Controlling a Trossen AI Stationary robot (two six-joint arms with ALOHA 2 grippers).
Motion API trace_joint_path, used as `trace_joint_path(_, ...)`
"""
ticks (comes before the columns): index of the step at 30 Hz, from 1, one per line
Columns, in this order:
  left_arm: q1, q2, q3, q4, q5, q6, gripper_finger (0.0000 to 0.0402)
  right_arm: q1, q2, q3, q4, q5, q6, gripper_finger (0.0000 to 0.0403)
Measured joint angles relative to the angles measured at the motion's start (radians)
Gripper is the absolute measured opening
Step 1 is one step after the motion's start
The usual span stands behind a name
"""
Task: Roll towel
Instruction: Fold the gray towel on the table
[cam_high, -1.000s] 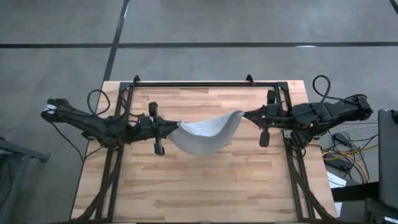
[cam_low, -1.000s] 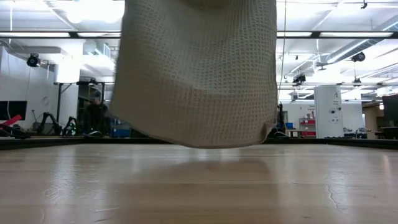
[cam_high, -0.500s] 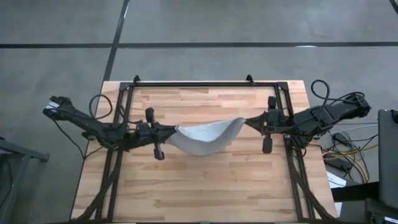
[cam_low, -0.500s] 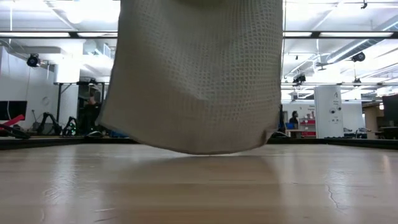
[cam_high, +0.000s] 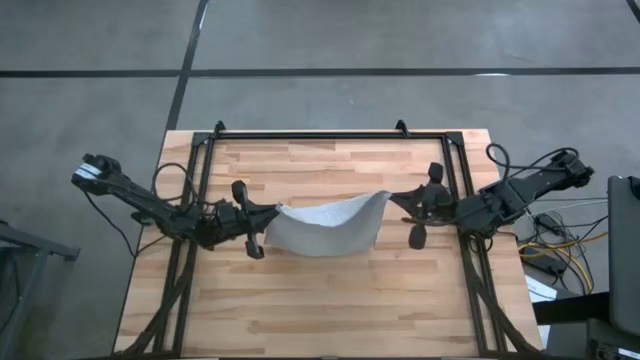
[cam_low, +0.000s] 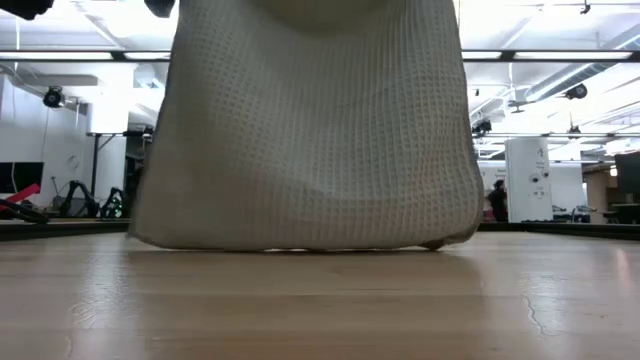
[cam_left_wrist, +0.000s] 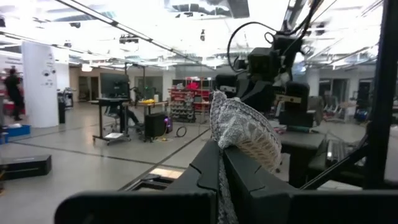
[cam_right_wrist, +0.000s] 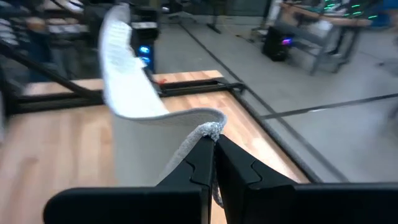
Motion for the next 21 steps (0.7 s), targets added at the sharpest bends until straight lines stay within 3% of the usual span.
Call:
trace_joint_path(6, 0.016, 0.003, -0.001, 0.003, -0.029, 0.027, 0.0006, -0.008, 0.051, 0.016, 0.014, 0.144, -0.093, 0.0008)
trace_joint_path(21, 0.066, 0.004, -0.027, -0.017, -0.158, 0.061, 0.0006, -0.130, 0.058, 0.019, -0.043, 0.130, -0.052, 0.0008)
